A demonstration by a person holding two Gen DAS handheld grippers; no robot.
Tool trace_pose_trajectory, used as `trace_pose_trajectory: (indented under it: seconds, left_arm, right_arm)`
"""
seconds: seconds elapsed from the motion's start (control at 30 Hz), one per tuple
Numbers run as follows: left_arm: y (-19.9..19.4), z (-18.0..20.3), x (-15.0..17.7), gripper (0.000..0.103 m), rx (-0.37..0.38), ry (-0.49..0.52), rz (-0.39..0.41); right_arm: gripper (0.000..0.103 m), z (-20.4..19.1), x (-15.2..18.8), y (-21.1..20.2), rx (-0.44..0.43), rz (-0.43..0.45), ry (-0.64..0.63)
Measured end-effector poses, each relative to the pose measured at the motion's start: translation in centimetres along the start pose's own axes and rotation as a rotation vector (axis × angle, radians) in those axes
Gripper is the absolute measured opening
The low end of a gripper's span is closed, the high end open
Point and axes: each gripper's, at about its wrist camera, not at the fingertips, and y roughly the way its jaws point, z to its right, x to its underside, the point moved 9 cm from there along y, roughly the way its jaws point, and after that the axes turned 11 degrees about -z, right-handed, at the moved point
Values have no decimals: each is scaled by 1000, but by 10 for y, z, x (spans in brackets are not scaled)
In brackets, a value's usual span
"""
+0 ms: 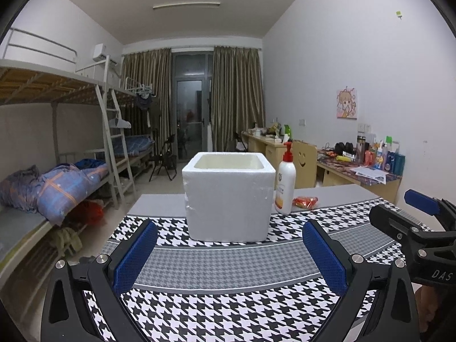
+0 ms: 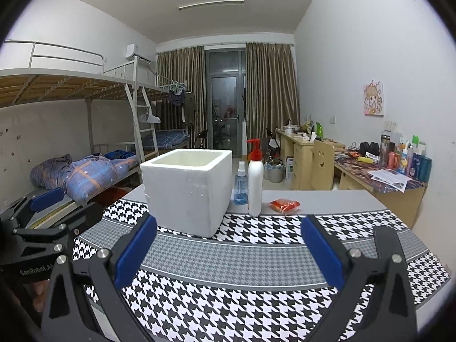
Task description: Organize soft objects
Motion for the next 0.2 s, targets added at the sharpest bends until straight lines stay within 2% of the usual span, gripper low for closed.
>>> trace_pose_trajectory:
  seconds: [0.2]
  left_arm:
    - [-1, 1, 1, 102, -3, 9, 2]
  right_arm:
    - [102, -2, 3, 2, -2, -10, -3]
